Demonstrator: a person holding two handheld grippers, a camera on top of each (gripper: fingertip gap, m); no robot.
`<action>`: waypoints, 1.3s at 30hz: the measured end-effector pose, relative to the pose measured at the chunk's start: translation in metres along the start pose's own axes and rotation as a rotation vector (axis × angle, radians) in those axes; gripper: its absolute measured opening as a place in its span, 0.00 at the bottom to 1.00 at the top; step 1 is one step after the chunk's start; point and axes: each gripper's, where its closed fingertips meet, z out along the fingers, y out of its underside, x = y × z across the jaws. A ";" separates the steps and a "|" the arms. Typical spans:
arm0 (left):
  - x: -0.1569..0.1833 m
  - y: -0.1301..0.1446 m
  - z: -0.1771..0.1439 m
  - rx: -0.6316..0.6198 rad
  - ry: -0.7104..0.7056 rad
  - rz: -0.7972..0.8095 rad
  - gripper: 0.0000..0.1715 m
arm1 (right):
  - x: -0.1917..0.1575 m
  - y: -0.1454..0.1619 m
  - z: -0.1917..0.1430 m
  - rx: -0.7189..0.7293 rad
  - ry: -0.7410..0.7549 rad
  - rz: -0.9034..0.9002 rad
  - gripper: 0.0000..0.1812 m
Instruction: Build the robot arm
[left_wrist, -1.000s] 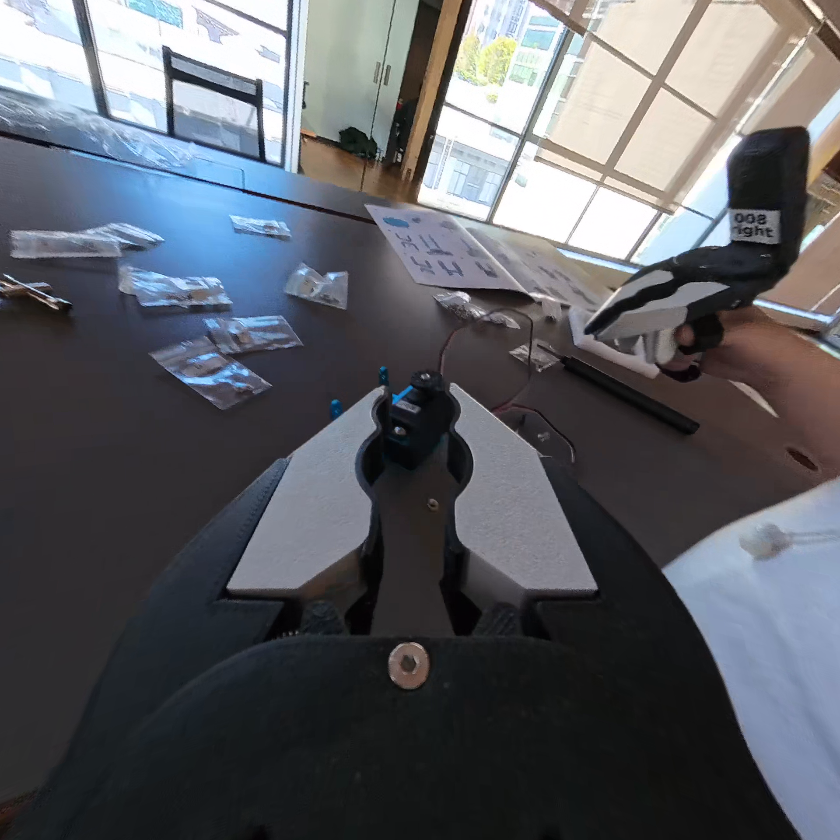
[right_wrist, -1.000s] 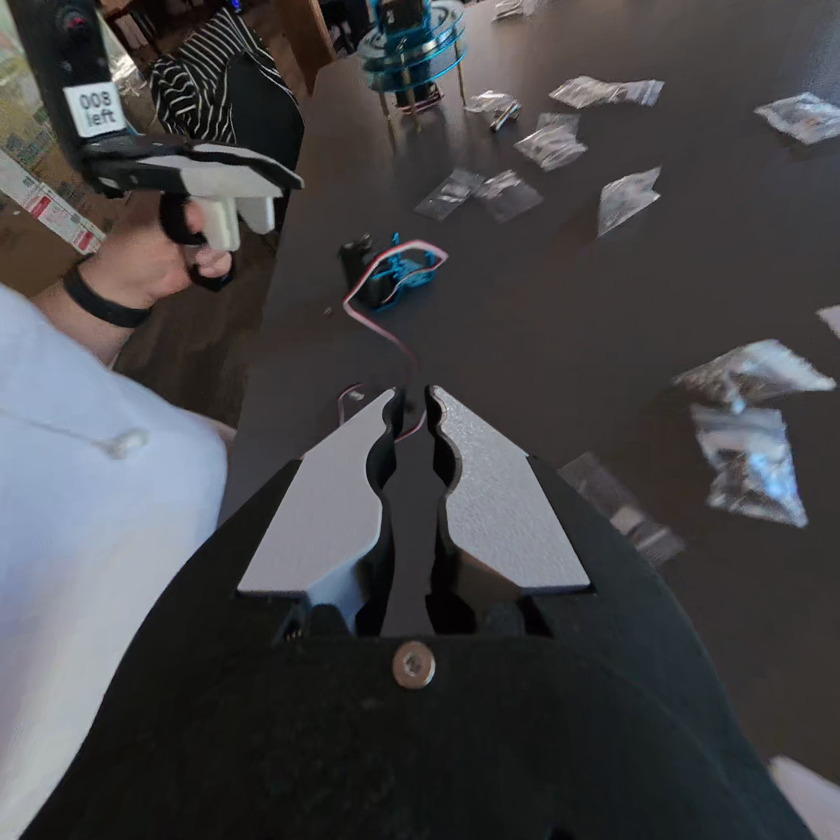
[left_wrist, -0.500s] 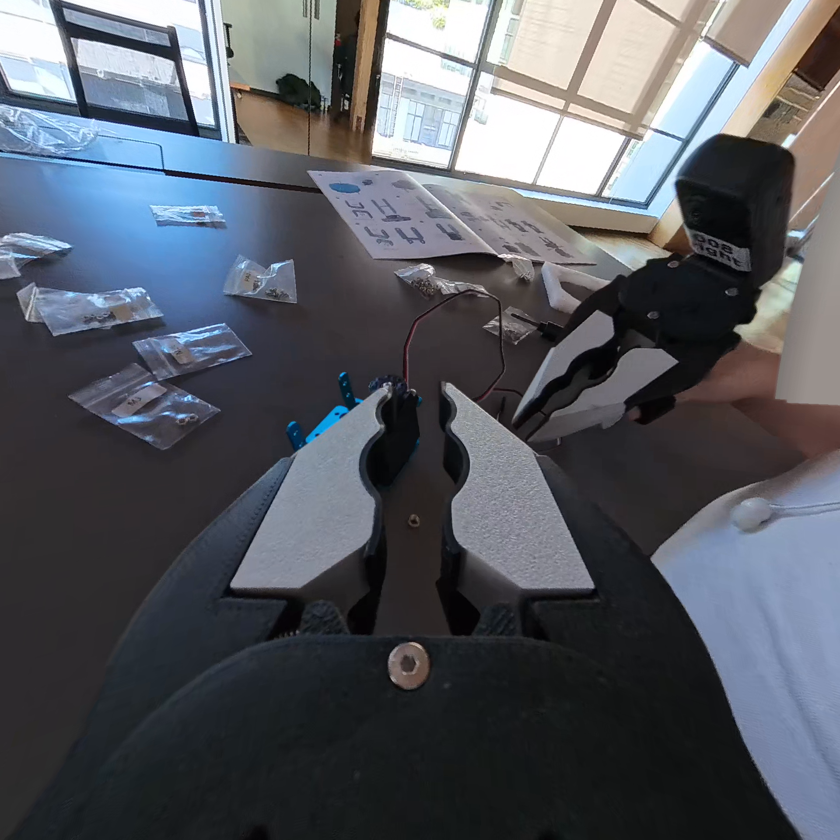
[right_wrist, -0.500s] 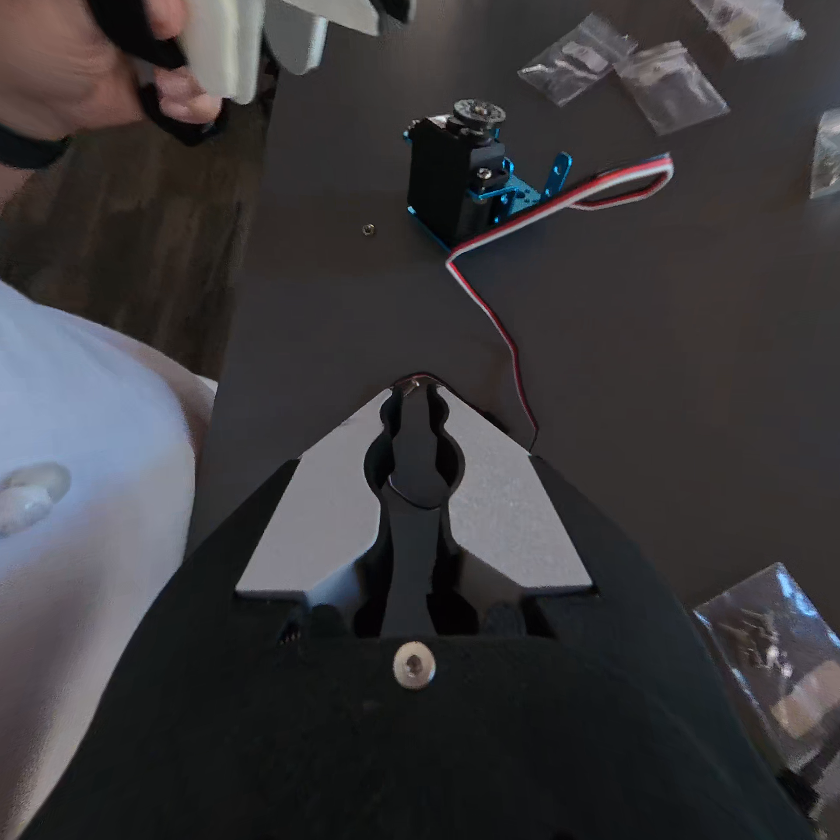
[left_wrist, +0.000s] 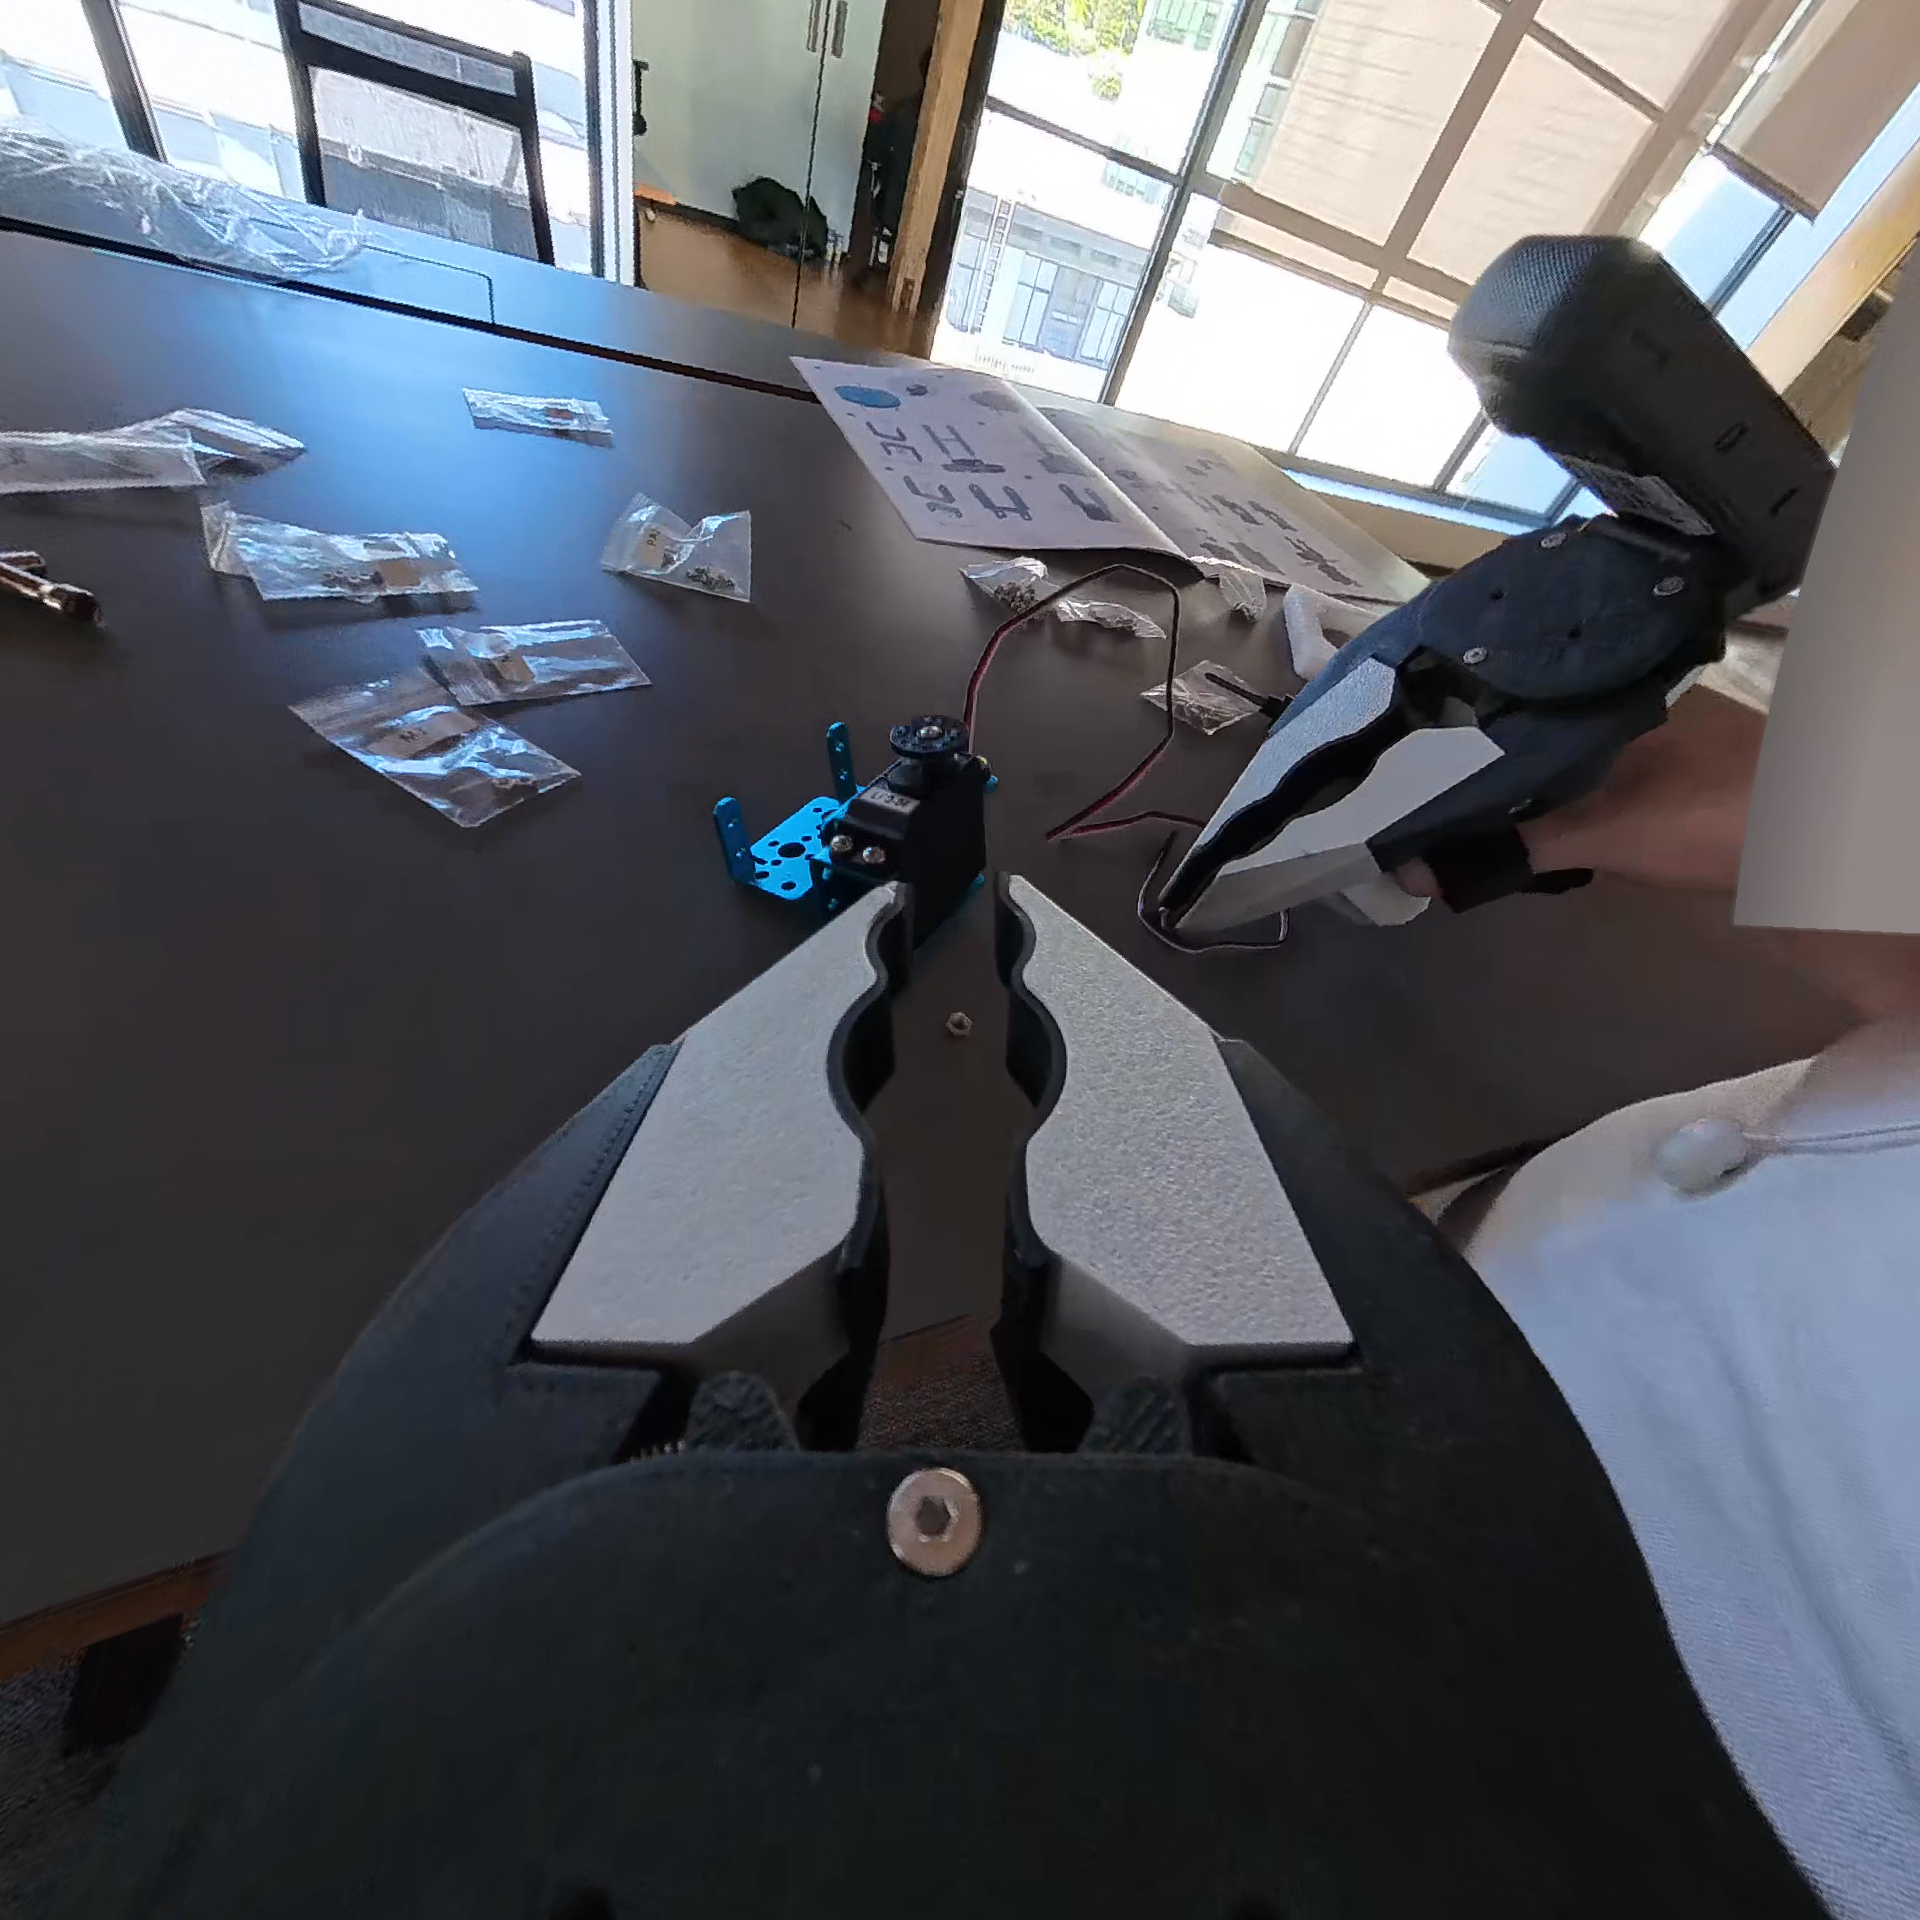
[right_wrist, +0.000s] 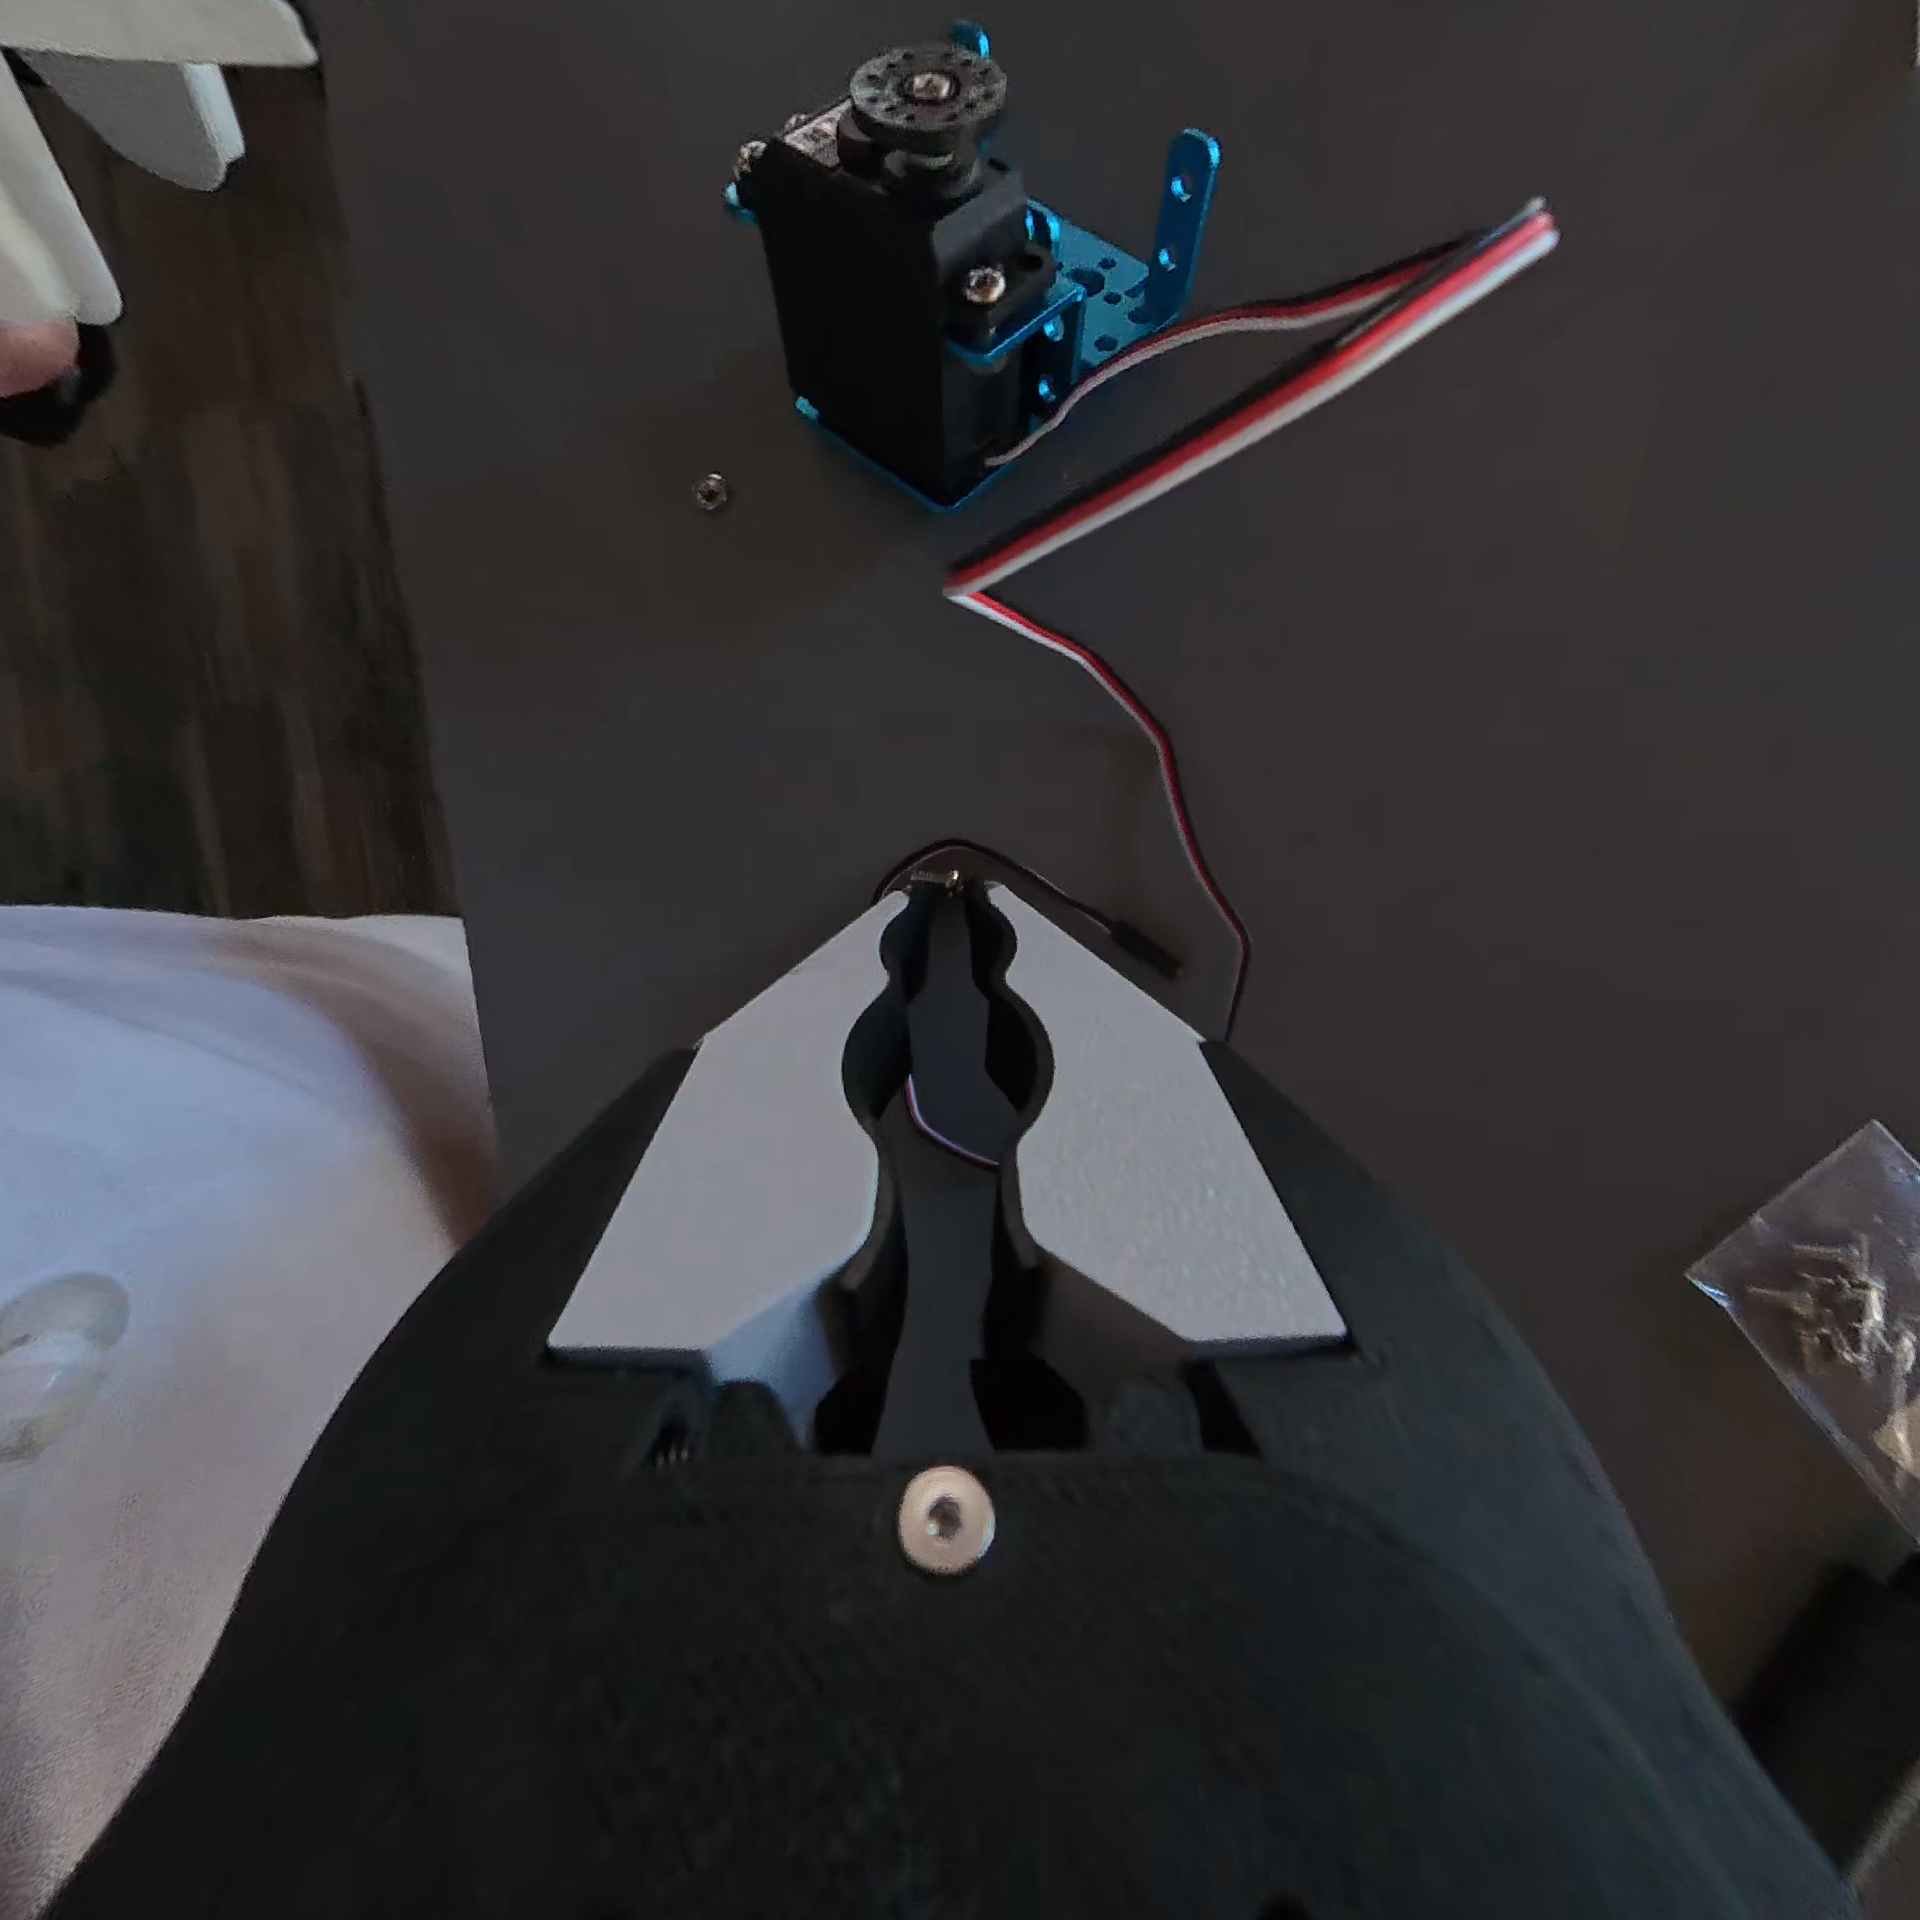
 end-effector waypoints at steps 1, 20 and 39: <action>0.000 0.001 -0.001 -0.002 -0.001 0.000 0.09 | -0.001 0.000 0.000 -0.005 -0.007 -0.012 0.05; 0.025 0.022 -0.022 -0.080 0.012 0.008 0.08 | -0.006 0.000 0.003 -0.092 -0.393 -0.563 0.05; 0.033 0.027 -0.010 -0.089 0.014 -0.004 0.07 | -0.005 -0.006 0.002 -0.049 -0.428 -0.573 0.06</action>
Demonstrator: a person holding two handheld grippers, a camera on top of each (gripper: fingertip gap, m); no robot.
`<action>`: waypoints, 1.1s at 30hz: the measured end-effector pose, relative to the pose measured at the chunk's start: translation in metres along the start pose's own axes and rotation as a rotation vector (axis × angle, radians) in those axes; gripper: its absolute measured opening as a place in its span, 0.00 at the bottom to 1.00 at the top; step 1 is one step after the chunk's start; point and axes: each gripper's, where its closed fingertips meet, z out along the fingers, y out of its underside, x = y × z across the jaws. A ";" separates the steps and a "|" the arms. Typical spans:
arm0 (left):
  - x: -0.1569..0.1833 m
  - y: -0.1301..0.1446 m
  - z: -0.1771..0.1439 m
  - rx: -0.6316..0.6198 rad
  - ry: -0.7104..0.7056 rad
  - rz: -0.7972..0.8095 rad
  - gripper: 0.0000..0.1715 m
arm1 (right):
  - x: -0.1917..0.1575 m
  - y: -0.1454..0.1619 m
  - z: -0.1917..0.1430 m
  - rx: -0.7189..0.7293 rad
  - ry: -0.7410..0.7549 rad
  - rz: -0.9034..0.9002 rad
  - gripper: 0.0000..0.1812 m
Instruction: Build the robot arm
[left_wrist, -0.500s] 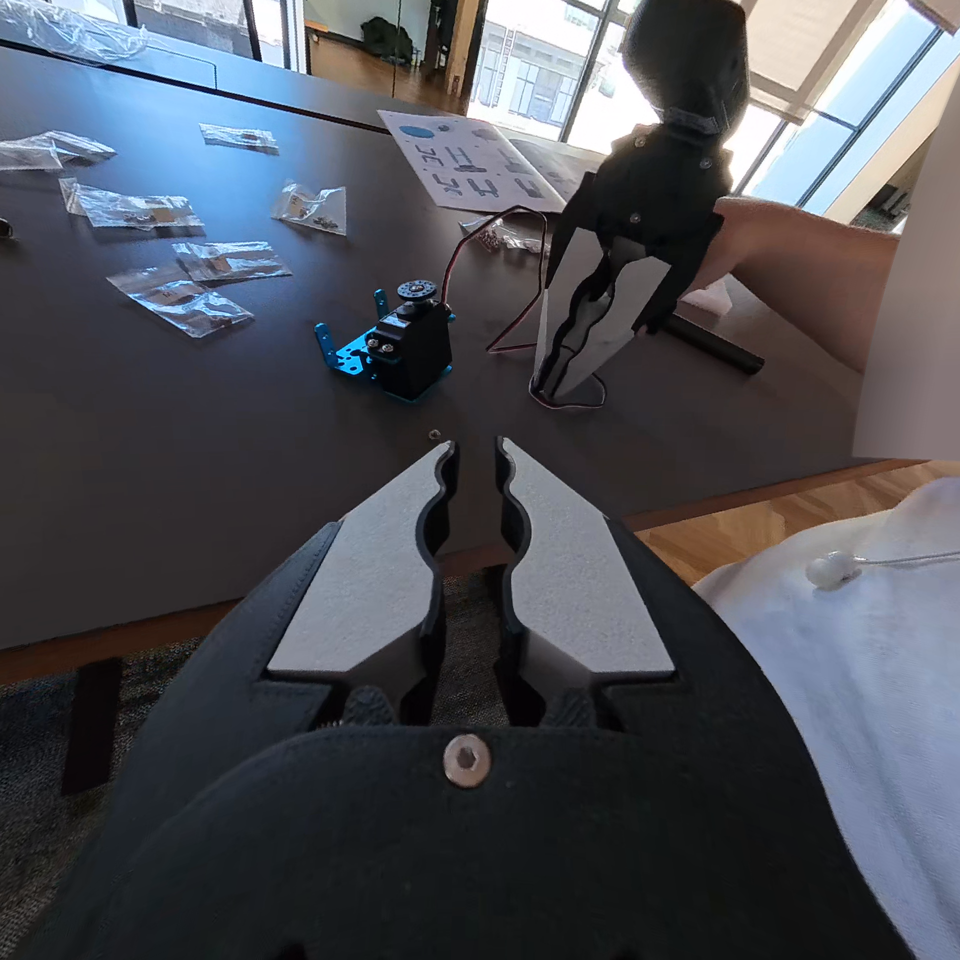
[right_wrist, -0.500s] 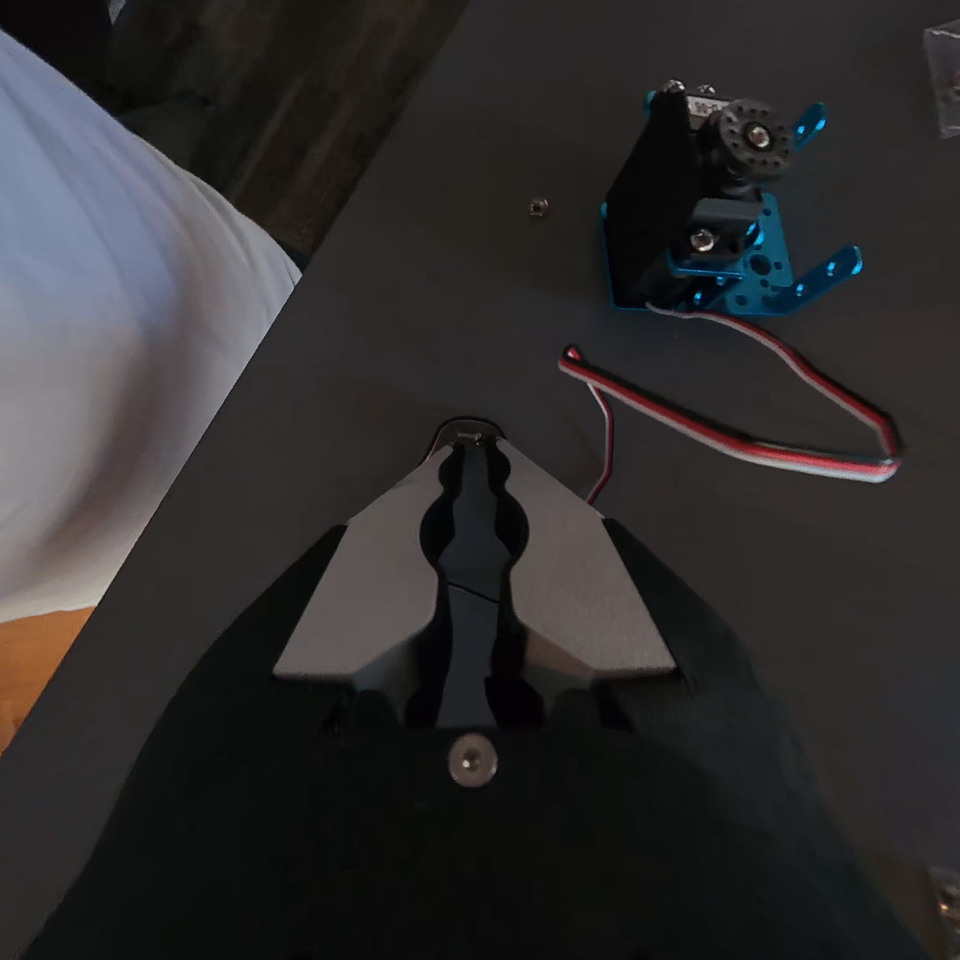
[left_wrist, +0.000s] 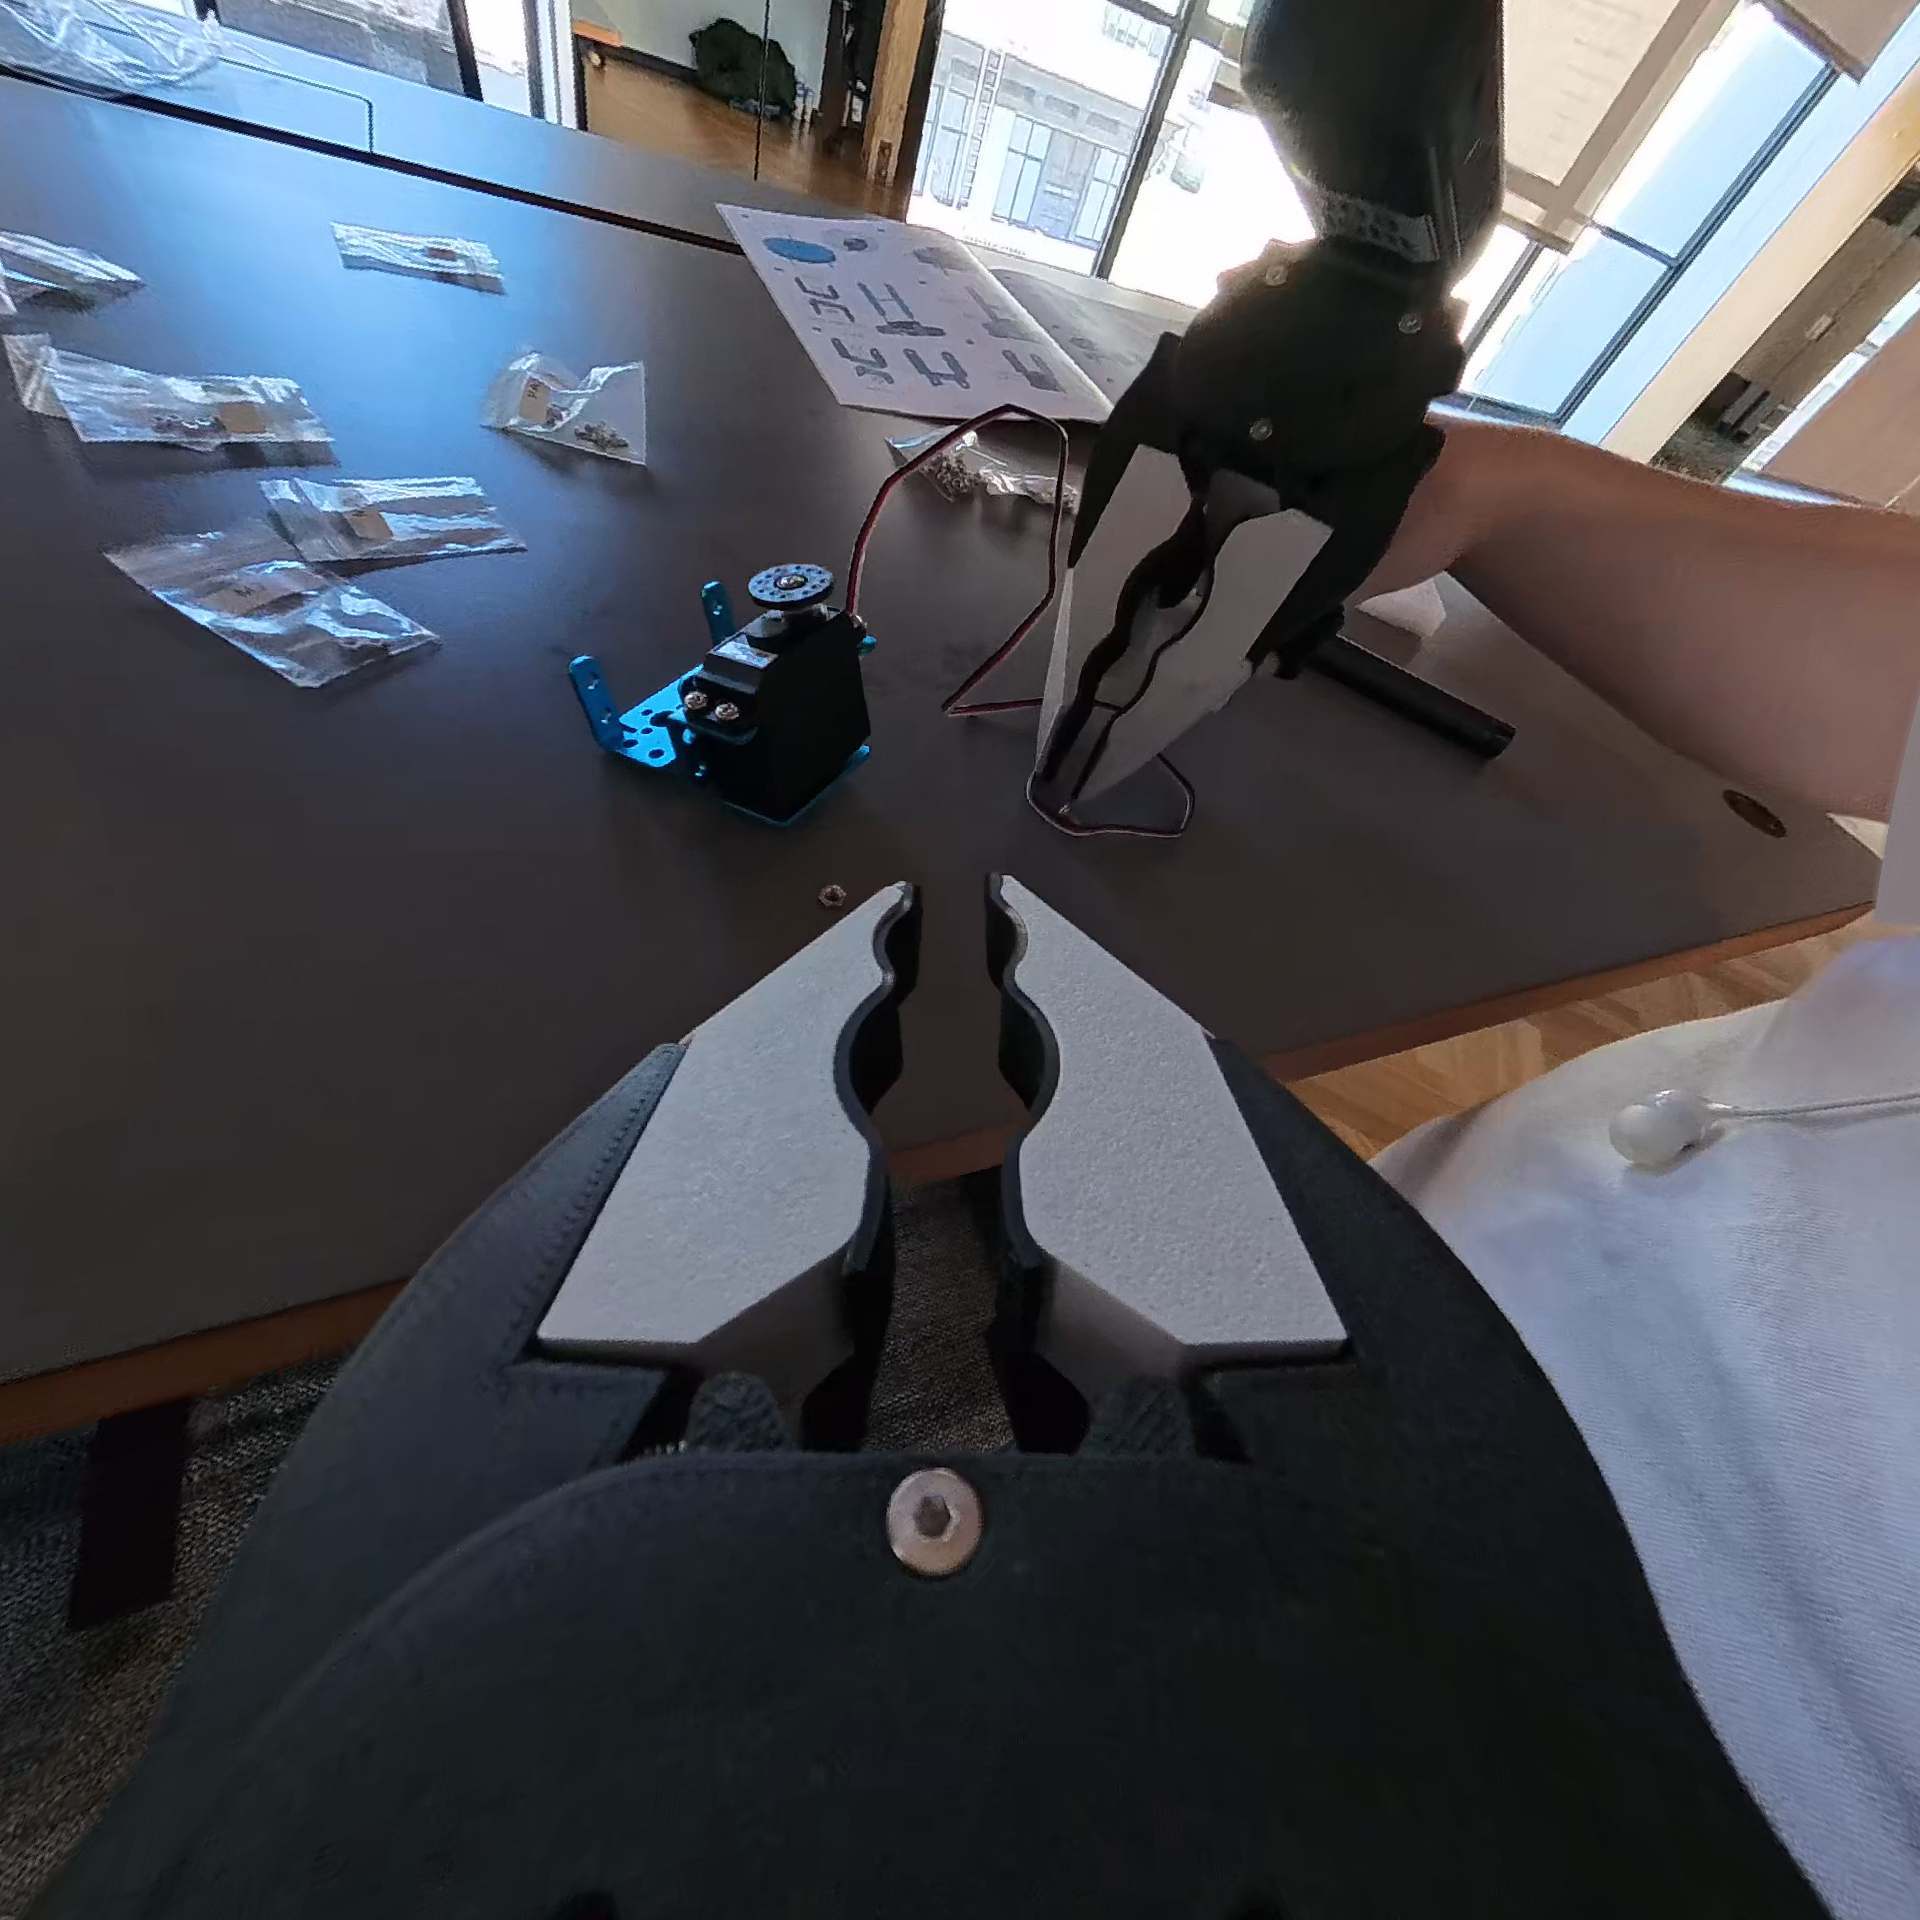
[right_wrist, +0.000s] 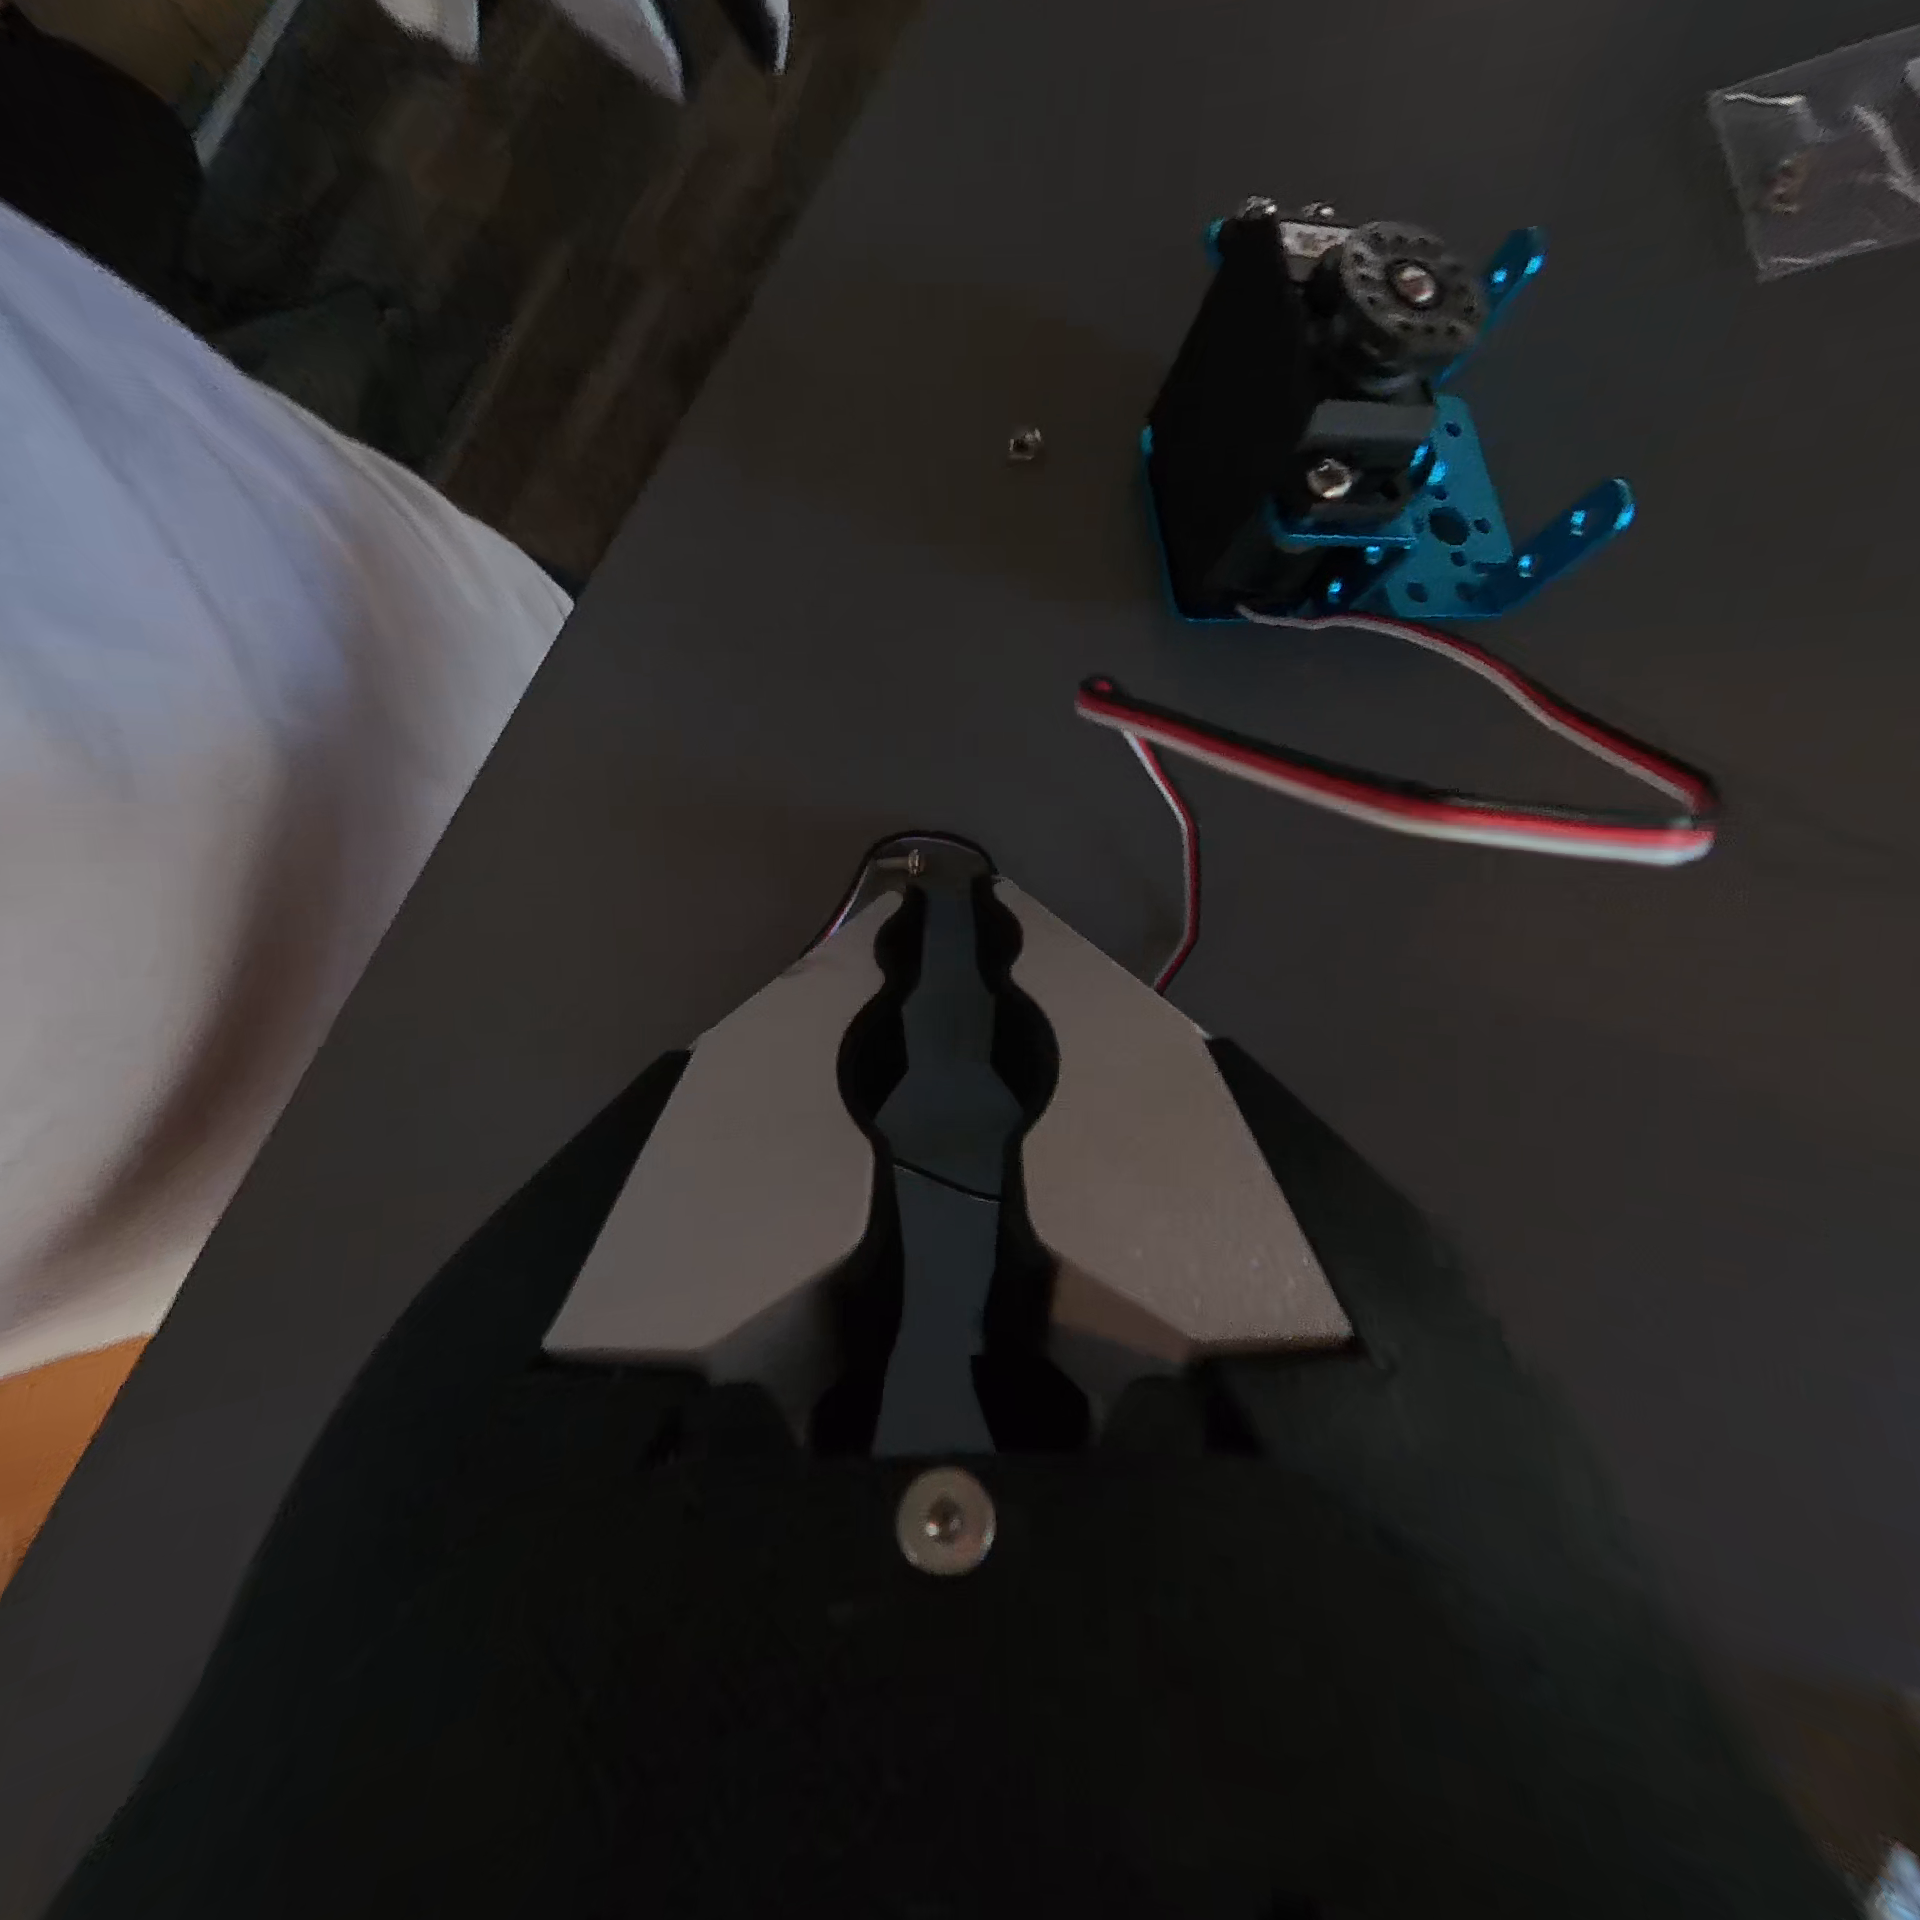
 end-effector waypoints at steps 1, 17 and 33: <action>0.000 0.000 0.002 -0.003 0.005 -0.001 0.07 | -0.002 -0.002 -0.001 0.023 -0.012 0.020 0.06; -0.002 0.004 0.011 -0.020 0.002 -0.021 0.06 | -0.010 -0.003 0.008 0.015 -0.137 -0.014 0.03; 0.061 -0.061 0.033 0.173 0.560 -0.429 0.11 | -0.034 -0.088 -0.057 0.234 0.243 -0.404 0.03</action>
